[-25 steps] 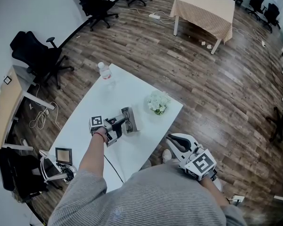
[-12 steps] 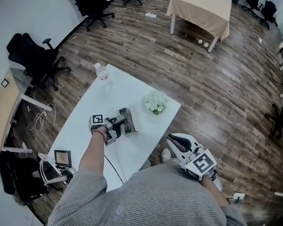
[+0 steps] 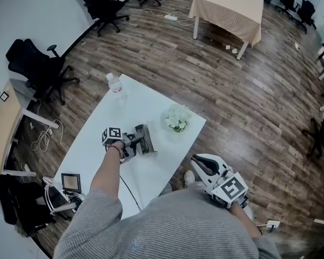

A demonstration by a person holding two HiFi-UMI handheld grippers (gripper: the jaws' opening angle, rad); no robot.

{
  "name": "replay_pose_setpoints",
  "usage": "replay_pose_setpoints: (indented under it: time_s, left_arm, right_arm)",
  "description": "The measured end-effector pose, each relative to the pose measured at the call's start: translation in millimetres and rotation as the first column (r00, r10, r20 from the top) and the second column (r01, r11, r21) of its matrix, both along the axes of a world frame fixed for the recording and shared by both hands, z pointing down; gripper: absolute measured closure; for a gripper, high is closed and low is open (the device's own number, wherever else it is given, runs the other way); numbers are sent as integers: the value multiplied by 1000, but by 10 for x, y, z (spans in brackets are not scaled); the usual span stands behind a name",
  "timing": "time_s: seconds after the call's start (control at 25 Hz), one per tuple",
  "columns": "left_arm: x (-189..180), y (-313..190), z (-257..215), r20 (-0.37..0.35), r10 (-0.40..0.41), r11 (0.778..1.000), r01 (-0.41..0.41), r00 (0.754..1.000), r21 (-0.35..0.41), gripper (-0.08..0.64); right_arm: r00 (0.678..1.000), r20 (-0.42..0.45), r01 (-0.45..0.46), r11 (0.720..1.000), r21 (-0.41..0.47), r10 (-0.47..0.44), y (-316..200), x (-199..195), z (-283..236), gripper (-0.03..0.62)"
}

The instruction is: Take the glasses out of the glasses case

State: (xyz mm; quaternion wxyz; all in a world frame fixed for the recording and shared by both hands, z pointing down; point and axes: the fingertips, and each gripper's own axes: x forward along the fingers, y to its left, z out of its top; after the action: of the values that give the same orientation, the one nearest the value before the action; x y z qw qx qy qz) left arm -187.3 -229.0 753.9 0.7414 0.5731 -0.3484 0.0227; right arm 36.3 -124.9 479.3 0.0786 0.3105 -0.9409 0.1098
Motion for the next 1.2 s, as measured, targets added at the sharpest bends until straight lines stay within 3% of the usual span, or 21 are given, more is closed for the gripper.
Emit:
replay_pose_setpoints:
  time_s: [0.44,1.2]
  left_arm:
    - [55,-21,107,187,120,992,-108,975,-73,414]
    - [162,-16,213,199,172,980,-147,965,-134,449]
  right_arm:
    - [1000,23,-5,1000,-2,5,-19,28,-16,569]
    - [999,30,-20,999,-26,21,-46,147,32,569]
